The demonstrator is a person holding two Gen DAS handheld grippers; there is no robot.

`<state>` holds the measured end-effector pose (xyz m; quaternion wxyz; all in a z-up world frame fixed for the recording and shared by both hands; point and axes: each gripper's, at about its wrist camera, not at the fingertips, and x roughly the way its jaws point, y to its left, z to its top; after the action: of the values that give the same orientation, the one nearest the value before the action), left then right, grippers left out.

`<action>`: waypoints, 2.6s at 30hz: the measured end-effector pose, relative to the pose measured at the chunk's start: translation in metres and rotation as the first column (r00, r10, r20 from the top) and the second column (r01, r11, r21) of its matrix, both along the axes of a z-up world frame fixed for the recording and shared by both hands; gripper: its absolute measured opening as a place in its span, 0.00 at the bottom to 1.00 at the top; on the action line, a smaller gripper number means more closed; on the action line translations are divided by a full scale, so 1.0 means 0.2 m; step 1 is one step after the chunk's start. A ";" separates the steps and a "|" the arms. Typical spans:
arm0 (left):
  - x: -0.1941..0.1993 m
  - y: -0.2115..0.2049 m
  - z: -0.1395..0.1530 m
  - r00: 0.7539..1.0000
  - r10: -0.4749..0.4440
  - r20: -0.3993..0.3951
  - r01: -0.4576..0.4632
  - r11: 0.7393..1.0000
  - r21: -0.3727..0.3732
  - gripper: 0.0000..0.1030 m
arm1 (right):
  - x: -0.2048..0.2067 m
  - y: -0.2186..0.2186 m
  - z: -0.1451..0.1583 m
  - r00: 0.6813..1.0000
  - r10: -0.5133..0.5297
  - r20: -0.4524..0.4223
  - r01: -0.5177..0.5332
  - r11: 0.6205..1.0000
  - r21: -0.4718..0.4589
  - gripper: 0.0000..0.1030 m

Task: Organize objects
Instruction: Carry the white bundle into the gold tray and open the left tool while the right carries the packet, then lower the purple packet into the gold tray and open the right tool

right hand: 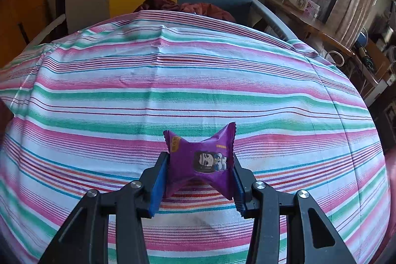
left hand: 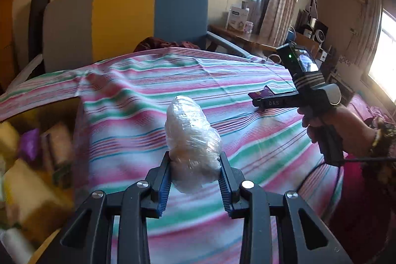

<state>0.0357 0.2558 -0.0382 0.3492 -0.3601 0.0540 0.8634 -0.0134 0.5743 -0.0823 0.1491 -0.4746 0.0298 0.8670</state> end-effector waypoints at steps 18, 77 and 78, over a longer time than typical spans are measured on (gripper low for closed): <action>-0.32 -0.89 0.08 0.914 0.378 0.149 -0.389 0.920 0.054 0.33 | 0.01 -0.09 0.05 0.995 0.085 -0.044 -0.085 0.996 -0.001 0.45; -0.17 -1.26 0.11 0.835 0.547 0.058 -0.541 0.836 -0.089 0.47 | 0.15 -1.58 0.40 0.889 0.443 -0.118 -0.446 0.895 -0.004 0.46; -0.16 -1.27 0.11 0.833 0.551 0.053 -0.545 0.833 -0.094 0.47 | 0.16 -1.61 0.40 0.883 0.453 -0.120 -0.457 0.889 -0.008 0.46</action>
<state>0.0033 0.0025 -0.0156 0.0754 -0.4067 -0.0329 0.9098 0.0176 0.2520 -0.0021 -0.0689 -0.4203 -0.0583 0.9029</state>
